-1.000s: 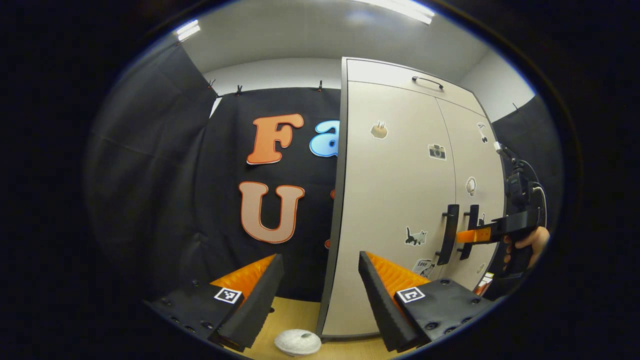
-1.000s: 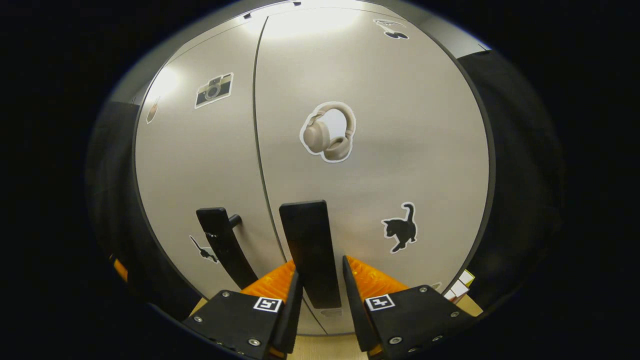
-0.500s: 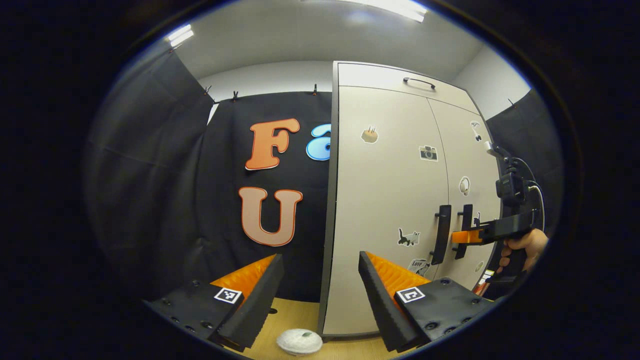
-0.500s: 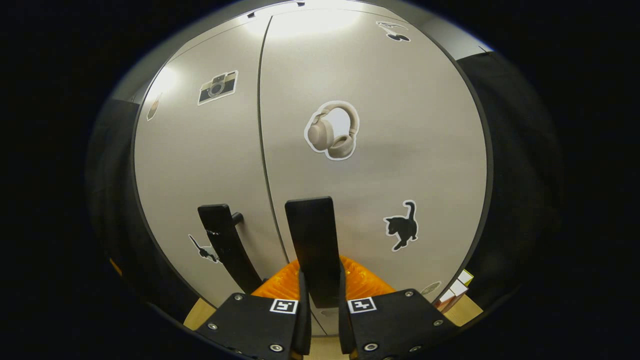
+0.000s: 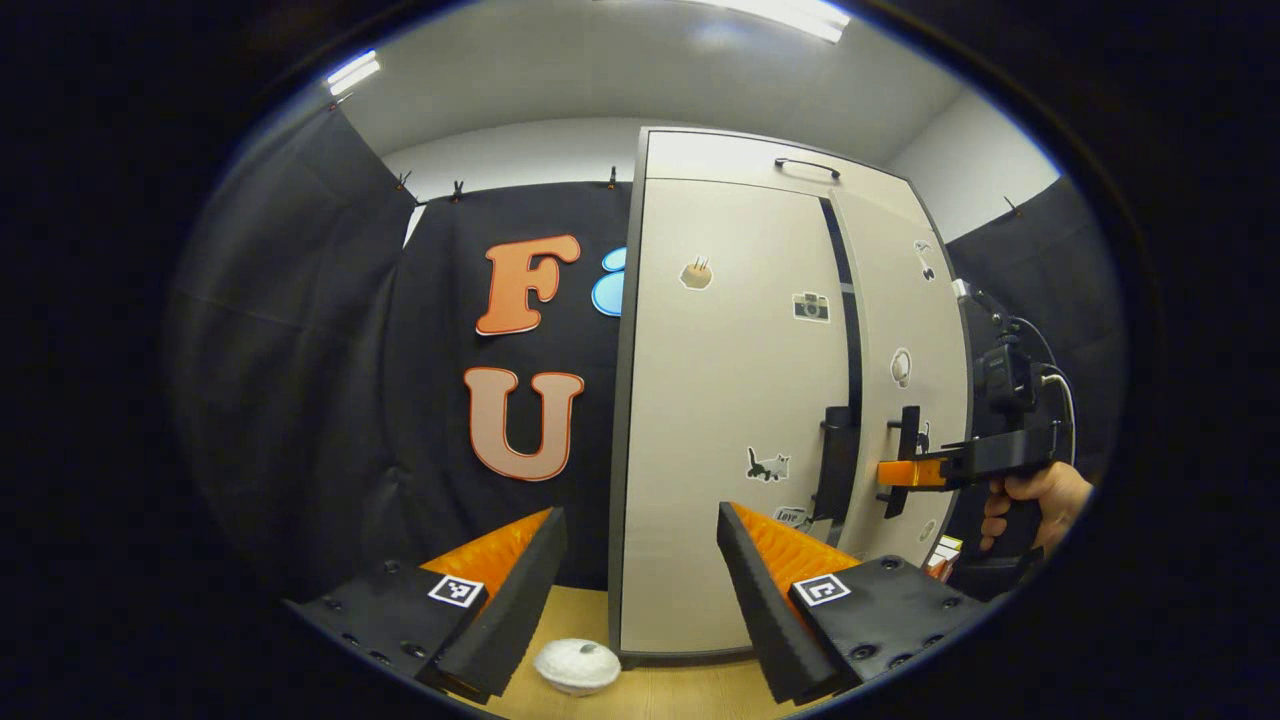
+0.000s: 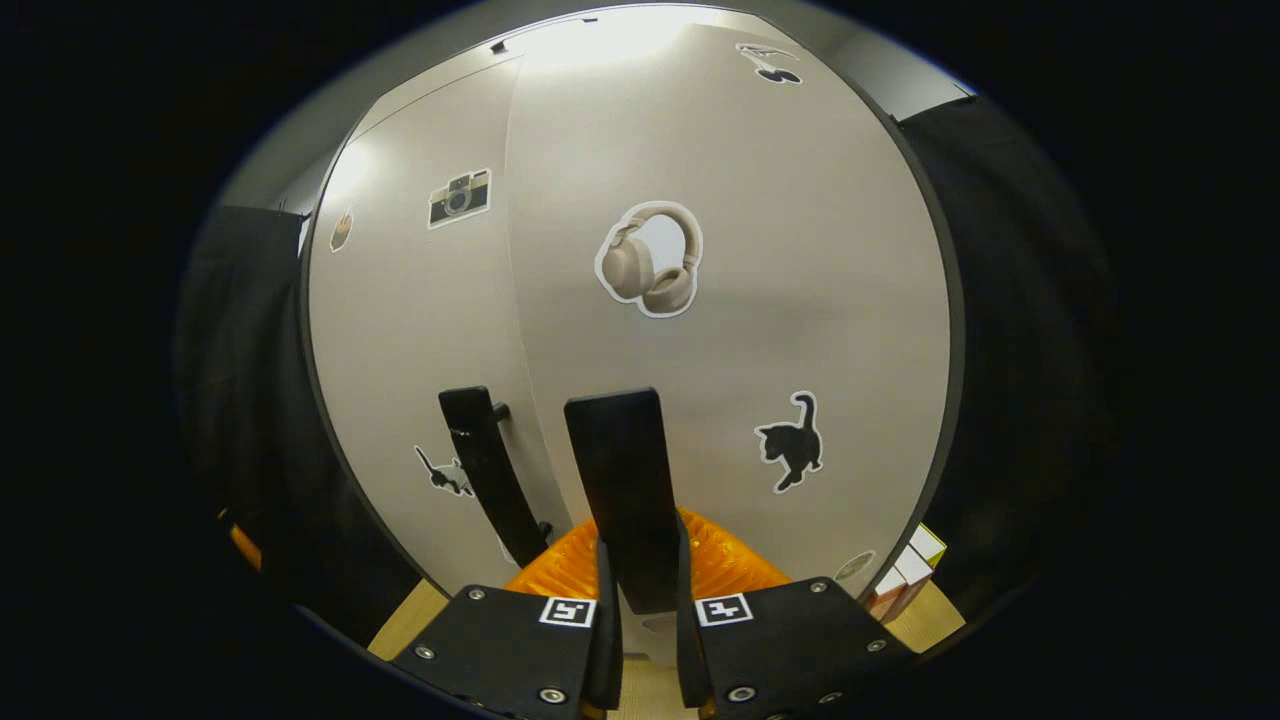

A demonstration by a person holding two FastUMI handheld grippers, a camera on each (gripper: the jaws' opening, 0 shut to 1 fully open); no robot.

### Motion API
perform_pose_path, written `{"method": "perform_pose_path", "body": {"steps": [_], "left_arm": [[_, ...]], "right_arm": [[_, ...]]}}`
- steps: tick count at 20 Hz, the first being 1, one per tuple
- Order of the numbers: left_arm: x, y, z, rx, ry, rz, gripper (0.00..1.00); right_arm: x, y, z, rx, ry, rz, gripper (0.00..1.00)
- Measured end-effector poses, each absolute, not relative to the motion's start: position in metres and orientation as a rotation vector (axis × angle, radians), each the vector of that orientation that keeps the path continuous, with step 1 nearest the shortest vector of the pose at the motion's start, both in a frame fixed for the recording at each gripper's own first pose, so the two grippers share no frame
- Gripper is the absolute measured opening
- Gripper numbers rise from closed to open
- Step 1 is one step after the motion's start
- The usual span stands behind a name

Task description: Open the right door of the double-door shoe cabinet with the right hand, and open the left door with the left hand.

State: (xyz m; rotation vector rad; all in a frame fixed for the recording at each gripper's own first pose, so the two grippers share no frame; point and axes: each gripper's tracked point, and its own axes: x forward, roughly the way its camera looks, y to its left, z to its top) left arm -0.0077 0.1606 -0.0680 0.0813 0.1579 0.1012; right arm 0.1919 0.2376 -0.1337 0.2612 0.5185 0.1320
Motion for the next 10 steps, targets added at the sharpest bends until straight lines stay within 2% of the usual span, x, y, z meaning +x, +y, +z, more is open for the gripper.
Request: {"method": "perform_pose_path", "body": {"steps": [4,10], "left_arm": [[-0.015,0.143,-0.061,0.089,0.145,0.107,0.95],[-0.023,0.116,-0.048,0.110,0.126,0.094,0.96]], "right_arm": [[0.180,0.232,-0.129,0.249,0.511,0.166,0.22],[0.162,0.222,-0.124,0.256,0.509,0.192,0.22]]}}
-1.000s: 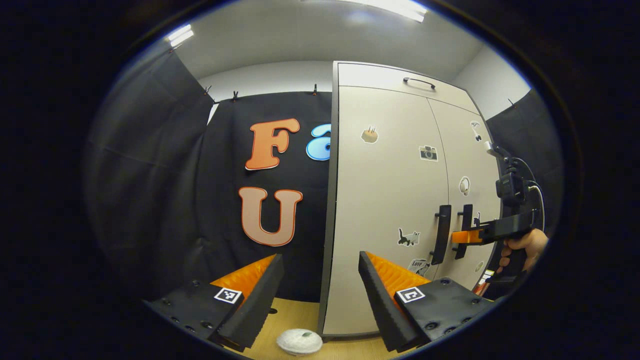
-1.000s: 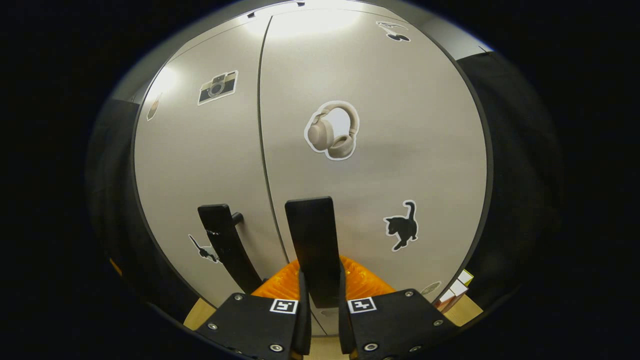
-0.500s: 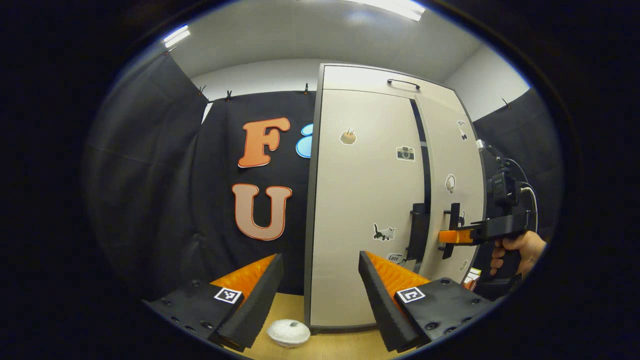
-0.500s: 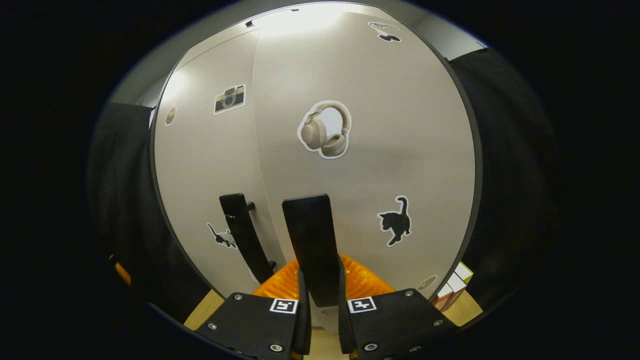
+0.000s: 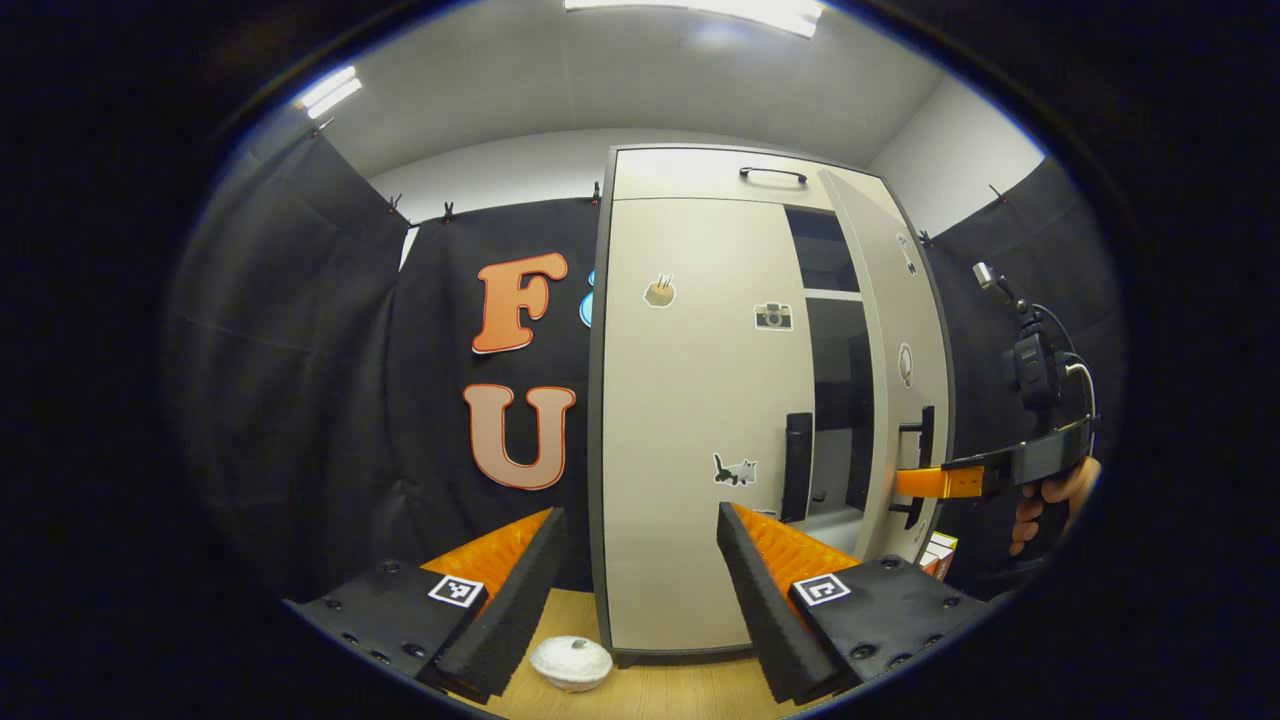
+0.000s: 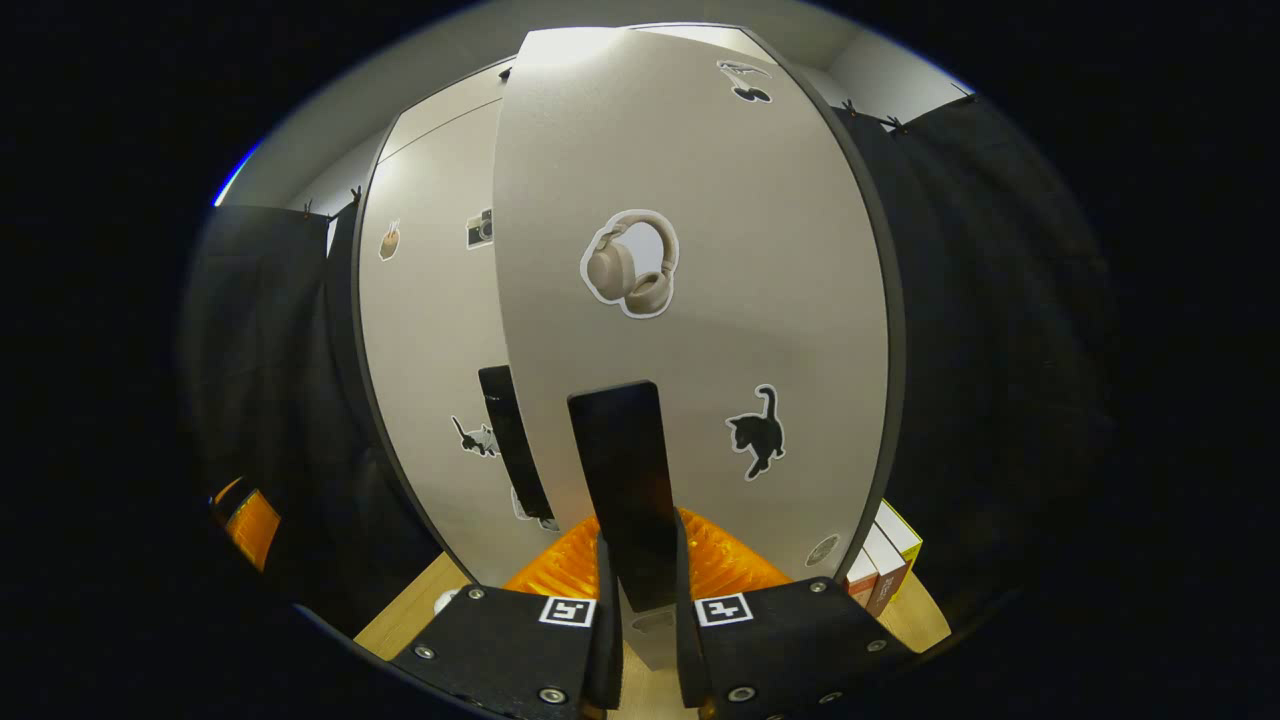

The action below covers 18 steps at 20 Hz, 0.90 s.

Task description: Open the right door of the double-door shoe cabinet with the right hand, and open the left door with the left hand.

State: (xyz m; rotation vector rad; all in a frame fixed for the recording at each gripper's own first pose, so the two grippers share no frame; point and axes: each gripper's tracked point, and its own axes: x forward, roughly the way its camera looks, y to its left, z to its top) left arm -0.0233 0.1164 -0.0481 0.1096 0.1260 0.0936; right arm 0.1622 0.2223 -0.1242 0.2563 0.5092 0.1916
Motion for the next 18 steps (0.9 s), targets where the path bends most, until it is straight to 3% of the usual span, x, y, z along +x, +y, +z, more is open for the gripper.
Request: {"method": "perform_pose_path", "body": {"steps": [18], "left_arm": [[-0.009,0.065,-0.063,0.096,0.141,0.060,0.95]], "right_arm": [[0.129,0.177,-0.109,0.328,0.482,0.221,0.19]]}}
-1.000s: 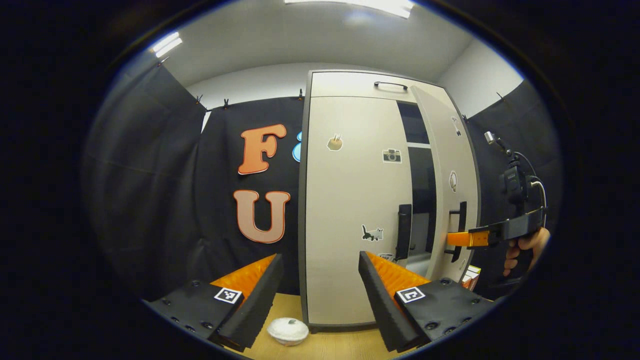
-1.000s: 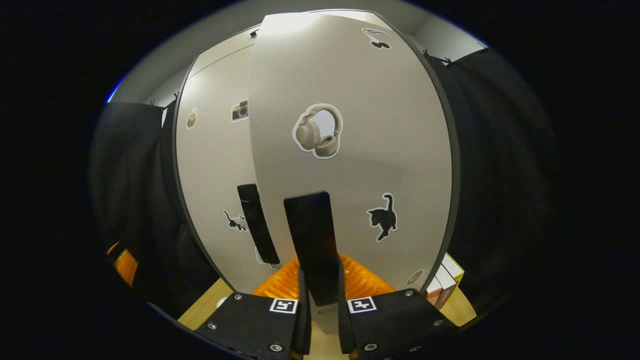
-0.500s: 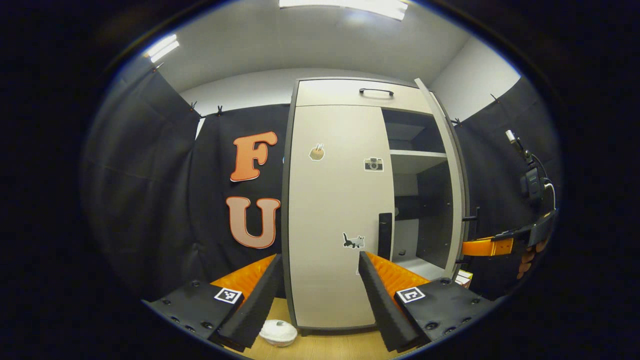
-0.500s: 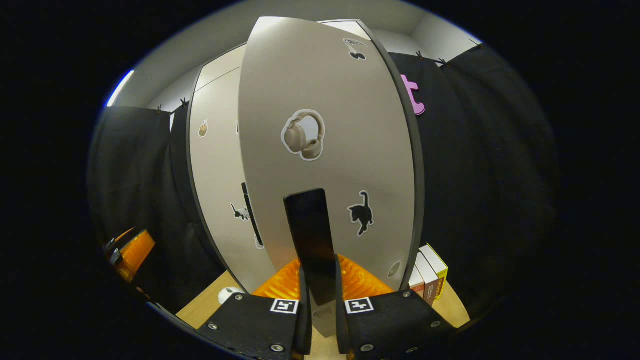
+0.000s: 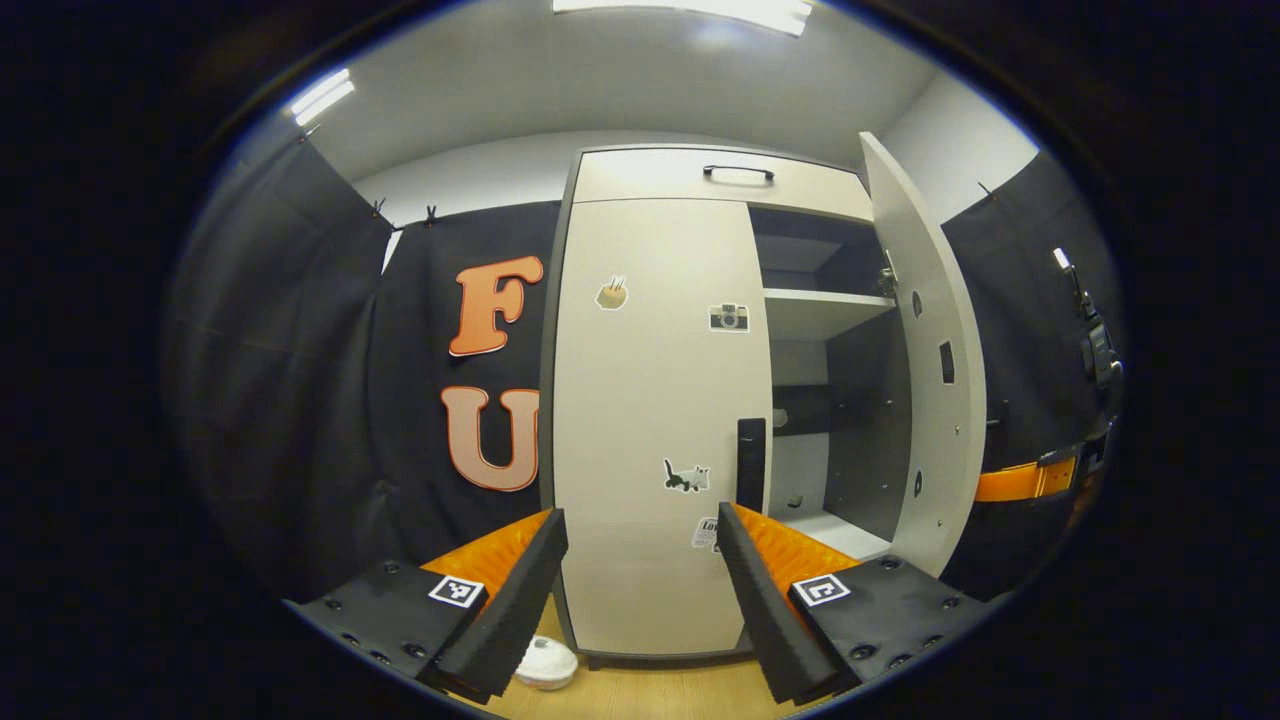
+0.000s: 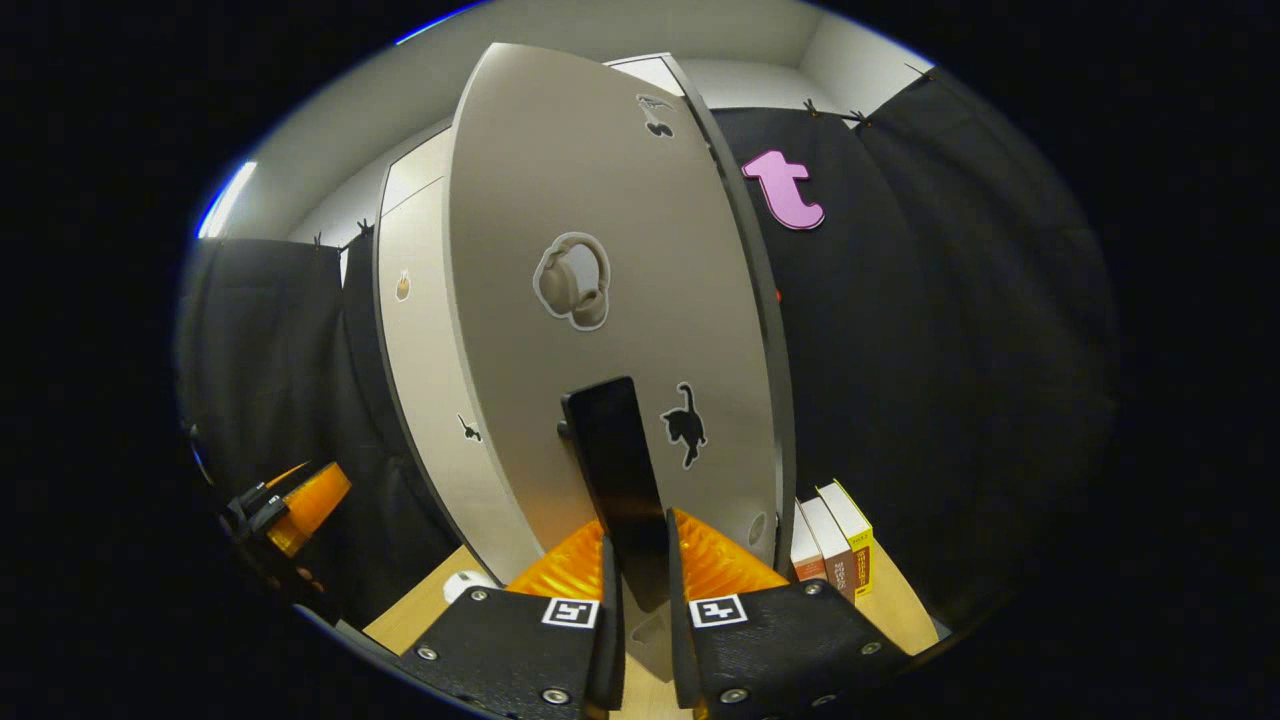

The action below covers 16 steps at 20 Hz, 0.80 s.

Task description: Open the right door of the double-door shoe cabinet with the right hand, and open the left door with the left hand.

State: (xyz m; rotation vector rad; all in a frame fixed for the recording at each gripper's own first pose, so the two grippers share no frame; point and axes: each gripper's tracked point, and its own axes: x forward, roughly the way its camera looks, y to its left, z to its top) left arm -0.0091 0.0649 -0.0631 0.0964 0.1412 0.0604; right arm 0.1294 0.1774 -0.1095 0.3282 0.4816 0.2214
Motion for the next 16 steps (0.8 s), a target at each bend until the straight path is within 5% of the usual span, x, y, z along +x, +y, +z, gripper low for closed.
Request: {"method": "perform_pose_path", "body": {"steps": [16], "left_arm": [[0.002,0.072,-0.081,0.079,0.162,0.084,0.96]], "right_arm": [[0.131,0.152,-0.113,0.277,0.444,0.172,0.18]]}}
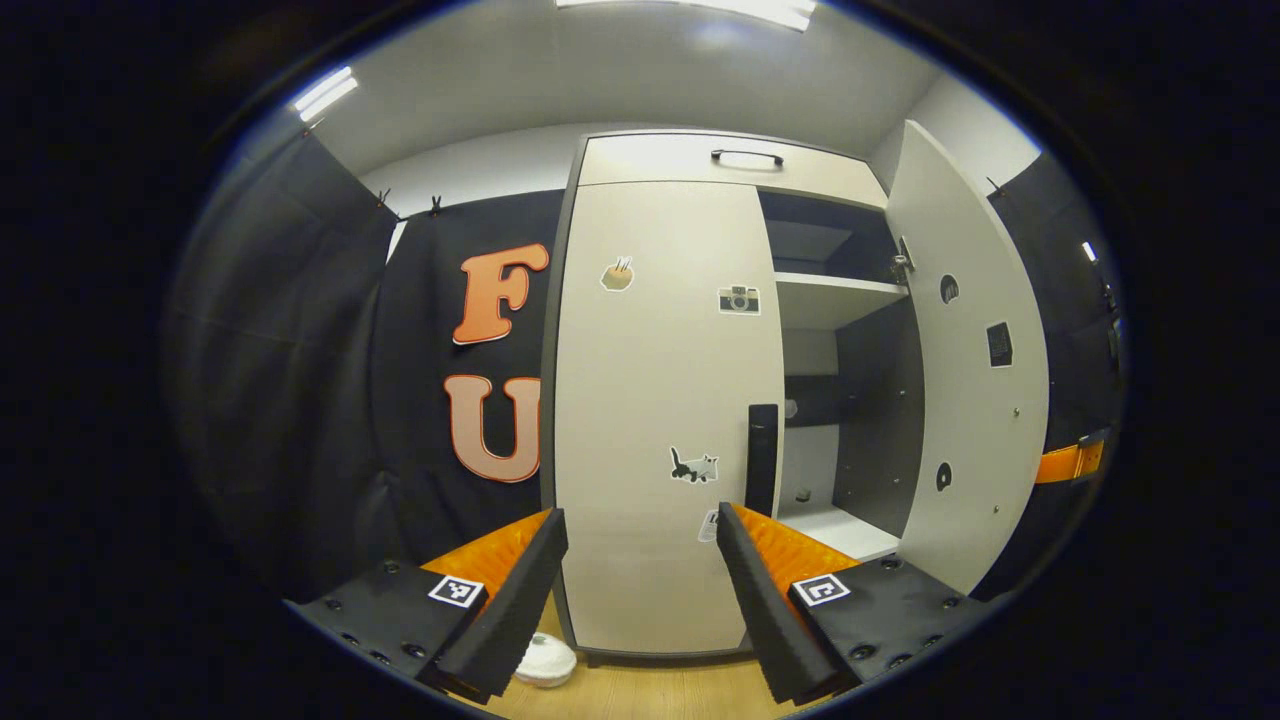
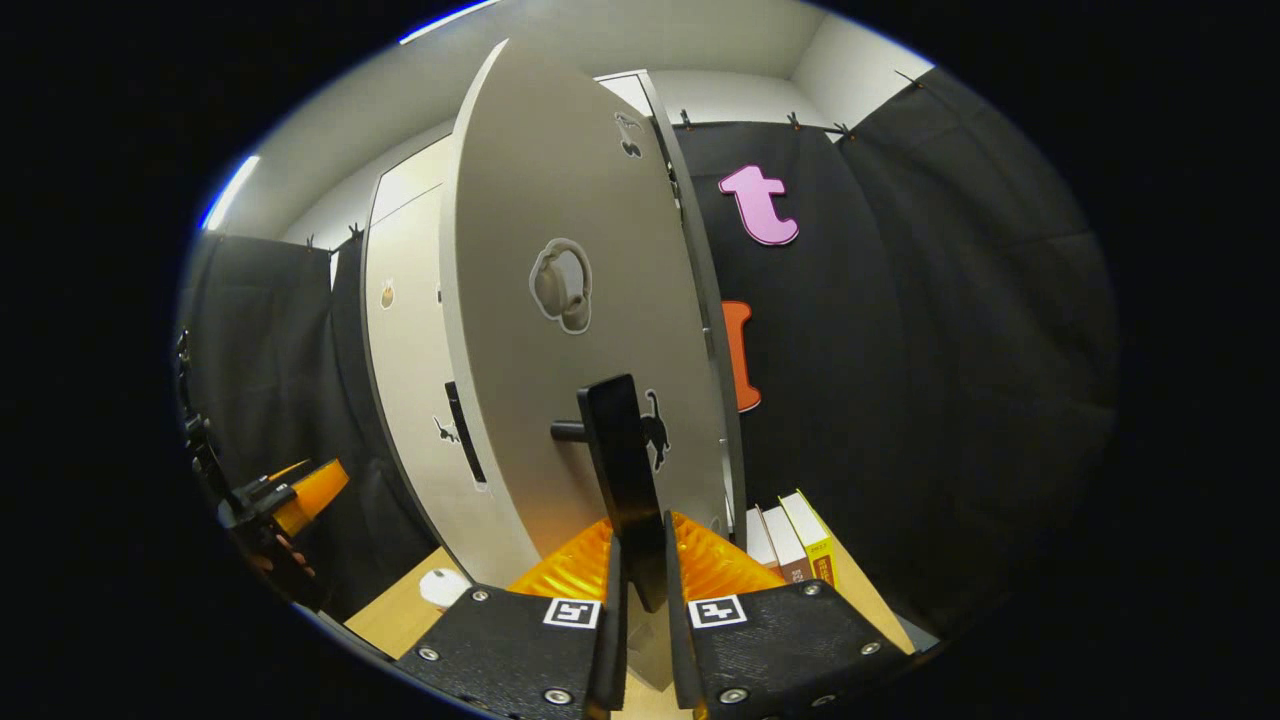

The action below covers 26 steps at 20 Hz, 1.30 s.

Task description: Open the right door of the double-door shoe cabinet with the right hand, and open the left door with the left hand.

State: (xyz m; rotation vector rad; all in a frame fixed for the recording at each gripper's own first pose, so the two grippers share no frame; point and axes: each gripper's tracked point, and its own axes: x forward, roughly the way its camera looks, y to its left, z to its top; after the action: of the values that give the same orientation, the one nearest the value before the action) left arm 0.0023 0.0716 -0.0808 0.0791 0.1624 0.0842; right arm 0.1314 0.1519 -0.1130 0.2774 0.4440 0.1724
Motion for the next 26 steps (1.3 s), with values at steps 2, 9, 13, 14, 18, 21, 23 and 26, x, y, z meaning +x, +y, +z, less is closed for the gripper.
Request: {"method": "perform_pose_path", "body": {"steps": [2,9,13,14,18,21,23,26], "left_arm": [[0.005,0.067,-0.085,0.080,0.169,0.075,0.96],[0.010,0.058,-0.088,0.078,0.169,0.054,0.96],[0.016,0.052,-0.092,0.064,0.177,0.044,0.96],[0.017,0.049,-0.096,0.058,0.187,0.037,0.96],[0.024,0.036,-0.107,0.040,0.216,0.011,0.96],[0.031,0.023,-0.108,0.035,0.218,-0.011,0.96],[0.036,0.015,-0.108,0.036,0.218,-0.028,0.96],[0.043,0.004,-0.105,0.028,0.208,-0.056,0.96]], "right_arm": [[0.129,0.146,-0.117,0.257,0.454,0.166,0.18],[0.125,0.115,-0.129,0.235,0.473,0.074,0.18],[0.122,0.088,-0.132,0.203,0.465,-0.001,0.12],[0.120,0.081,-0.129,0.208,0.459,-0.014,0.11],[0.108,0.068,-0.119,0.259,0.436,-0.019,0.11],[0.101,0.063,-0.113,0.255,0.415,-0.019,0.11],[0.096,0.063,-0.107,0.231,0.406,-0.016,0.14],[0.087,0.064,-0.102,0.213,0.397,0.004,0.23]]}}
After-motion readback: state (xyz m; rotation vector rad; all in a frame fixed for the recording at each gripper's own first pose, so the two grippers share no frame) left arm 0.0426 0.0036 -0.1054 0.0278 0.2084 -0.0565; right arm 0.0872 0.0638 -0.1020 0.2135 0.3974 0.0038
